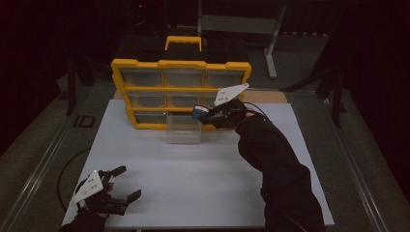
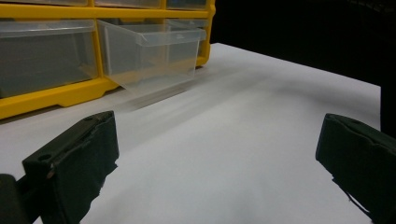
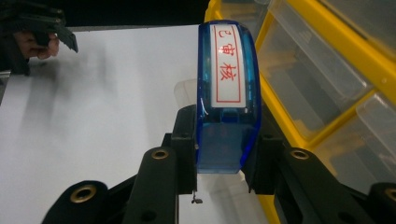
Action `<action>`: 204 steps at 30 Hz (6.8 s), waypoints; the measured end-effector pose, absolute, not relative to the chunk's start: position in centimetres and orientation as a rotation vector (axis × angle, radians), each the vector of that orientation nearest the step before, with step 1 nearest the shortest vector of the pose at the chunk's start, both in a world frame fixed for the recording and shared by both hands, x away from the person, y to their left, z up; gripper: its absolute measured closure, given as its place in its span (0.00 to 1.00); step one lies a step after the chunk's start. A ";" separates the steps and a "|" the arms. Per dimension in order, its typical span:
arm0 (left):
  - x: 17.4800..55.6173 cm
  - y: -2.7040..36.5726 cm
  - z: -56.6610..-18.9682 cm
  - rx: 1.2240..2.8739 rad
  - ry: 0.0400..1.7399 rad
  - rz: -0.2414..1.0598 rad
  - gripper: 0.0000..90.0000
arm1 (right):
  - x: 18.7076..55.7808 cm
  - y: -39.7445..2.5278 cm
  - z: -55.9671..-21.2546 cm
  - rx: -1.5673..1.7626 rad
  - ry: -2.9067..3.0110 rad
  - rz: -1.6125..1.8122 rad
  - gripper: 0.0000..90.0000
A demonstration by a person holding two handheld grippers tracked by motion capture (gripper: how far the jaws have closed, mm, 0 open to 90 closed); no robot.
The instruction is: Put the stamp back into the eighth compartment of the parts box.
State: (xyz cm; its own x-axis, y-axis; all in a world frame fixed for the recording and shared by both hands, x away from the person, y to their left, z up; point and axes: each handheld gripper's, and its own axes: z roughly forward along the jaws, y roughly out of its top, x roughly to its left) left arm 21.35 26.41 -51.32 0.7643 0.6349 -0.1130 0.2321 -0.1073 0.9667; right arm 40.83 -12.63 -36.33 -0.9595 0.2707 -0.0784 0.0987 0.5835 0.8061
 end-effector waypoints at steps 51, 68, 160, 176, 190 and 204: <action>21.4 26.5 -51.3 1.680 0.676 0.375 0.00 | 45.1 -6.6 -41.3 0.485 2.678 1.253 0.77; 21.5 26.3 -51.4 1.680 0.674 0.366 0.00 | 45.3 -6.0 -43.8 0.511 2.753 1.176 0.77; 21.8 26.0 -51.7 1.707 0.673 0.357 0.00 | 39.5 -16.5 -43.8 0.753 2.651 1.341 0.10; 21.8 25.9 -51.7 1.708 0.672 0.359 0.00 | 37.3 -19.8 -46.7 0.772 2.638 1.391 0.10; 21.9 25.9 -51.7 1.708 0.675 0.358 0.00 | 35.0 -22.6 -49.0 0.802 2.639 1.388 0.10; 21.9 25.8 -51.7 1.710 0.675 0.359 0.00 | 31.5 -24.9 -50.0 0.796 2.606 1.442 0.10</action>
State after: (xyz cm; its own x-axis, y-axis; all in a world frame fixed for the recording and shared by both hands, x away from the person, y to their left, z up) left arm 21.90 25.82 -51.72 0.7839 0.6098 -0.1170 0.2441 -0.1294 0.9611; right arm 31.55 -24.94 -50.05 -0.8650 0.4635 0.1921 0.4090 0.4297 0.8050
